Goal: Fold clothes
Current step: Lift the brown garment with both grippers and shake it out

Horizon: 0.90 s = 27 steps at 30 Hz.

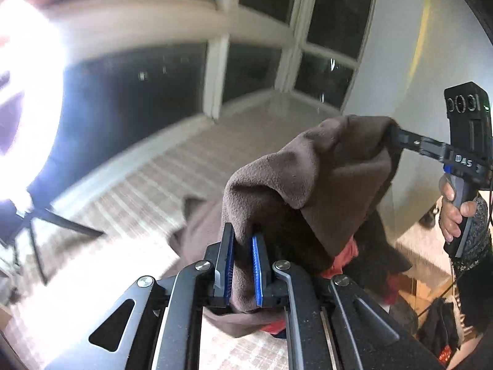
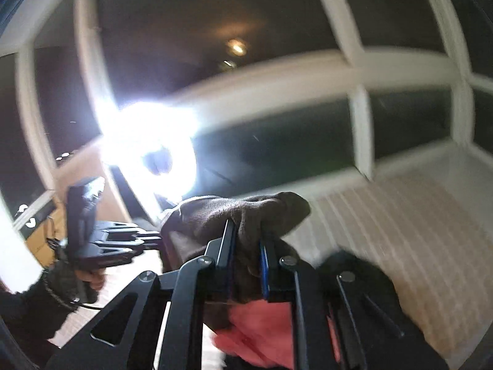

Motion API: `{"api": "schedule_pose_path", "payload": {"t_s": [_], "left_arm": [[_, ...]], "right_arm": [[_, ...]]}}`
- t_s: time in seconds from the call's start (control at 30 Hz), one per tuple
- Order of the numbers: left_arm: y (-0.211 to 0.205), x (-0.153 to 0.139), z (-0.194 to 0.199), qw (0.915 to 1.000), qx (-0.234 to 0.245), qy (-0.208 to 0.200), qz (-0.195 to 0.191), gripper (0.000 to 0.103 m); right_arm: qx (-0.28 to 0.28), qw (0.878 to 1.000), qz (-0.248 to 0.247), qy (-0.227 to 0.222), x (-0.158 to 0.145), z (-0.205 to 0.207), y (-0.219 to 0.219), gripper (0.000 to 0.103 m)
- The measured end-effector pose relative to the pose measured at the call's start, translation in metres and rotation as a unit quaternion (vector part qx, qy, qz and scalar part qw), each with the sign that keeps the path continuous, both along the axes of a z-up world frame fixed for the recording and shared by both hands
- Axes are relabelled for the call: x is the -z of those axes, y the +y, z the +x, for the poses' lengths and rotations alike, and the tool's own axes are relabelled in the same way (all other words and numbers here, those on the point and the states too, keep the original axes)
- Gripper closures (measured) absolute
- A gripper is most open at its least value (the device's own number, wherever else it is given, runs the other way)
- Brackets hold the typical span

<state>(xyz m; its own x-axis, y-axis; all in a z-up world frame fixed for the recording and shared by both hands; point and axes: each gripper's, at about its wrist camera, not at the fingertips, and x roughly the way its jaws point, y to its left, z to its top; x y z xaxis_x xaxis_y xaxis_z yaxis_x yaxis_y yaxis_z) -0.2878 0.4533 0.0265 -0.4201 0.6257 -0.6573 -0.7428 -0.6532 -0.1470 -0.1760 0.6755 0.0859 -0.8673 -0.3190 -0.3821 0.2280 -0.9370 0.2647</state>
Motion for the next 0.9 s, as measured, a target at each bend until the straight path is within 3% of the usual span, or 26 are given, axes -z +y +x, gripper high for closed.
{"api": "schedule_pose_path", "payload": {"t_s": [0.07,0.23,0.4,0.5,0.6,0.67,0.7,0.77,0.83,0.9], "left_arm": [[-0.026,-0.030,0.008,0.9995,-0.011,0.027,0.015,0.100],[-0.112,-0.094,0.032,0.9937,-0.061,0.075,0.057,0.101],[-0.208,-0.153,0.066,0.9782,-0.135,0.132,0.087,0.101],[-0.257,-0.177,0.094,0.9702,-0.163,0.163,0.073,0.101],[-0.300,-0.191,0.126,0.9660,-0.181,0.176,0.055,0.101],[-0.323,-0.184,0.148,0.9673,-0.190,0.166,0.025,0.100],[-0.335,-0.174,0.160,0.9688,-0.195,0.153,0.008,0.095],[-0.359,-0.136,0.174,0.9739,-0.202,0.102,-0.019,0.087],[-0.383,-0.082,0.184,0.9745,-0.214,0.038,-0.057,0.081],[-0.403,-0.025,0.196,0.9682,-0.226,-0.017,-0.106,0.081]], "right_arm": [[-0.024,0.999,0.008,0.026,-0.028,0.003,-0.026,0.090],[-0.077,0.995,0.020,0.062,-0.079,0.001,-0.097,0.091],[-0.140,0.987,0.031,0.078,-0.117,-0.003,-0.183,0.091],[-0.172,0.981,0.031,0.085,-0.125,0.004,-0.224,0.091],[-0.192,0.978,0.033,0.076,-0.113,0.017,-0.255,0.095],[-0.200,0.978,0.033,0.038,-0.084,0.017,-0.270,0.095],[-0.195,0.980,0.040,0.004,-0.060,0.017,-0.277,0.095],[-0.168,0.978,0.085,-0.092,0.018,0.010,-0.285,0.081],[-0.135,0.958,0.153,-0.200,0.108,0.007,-0.289,0.079],[-0.098,0.941,0.145,-0.291,0.179,0.013,-0.278,0.079]]}}
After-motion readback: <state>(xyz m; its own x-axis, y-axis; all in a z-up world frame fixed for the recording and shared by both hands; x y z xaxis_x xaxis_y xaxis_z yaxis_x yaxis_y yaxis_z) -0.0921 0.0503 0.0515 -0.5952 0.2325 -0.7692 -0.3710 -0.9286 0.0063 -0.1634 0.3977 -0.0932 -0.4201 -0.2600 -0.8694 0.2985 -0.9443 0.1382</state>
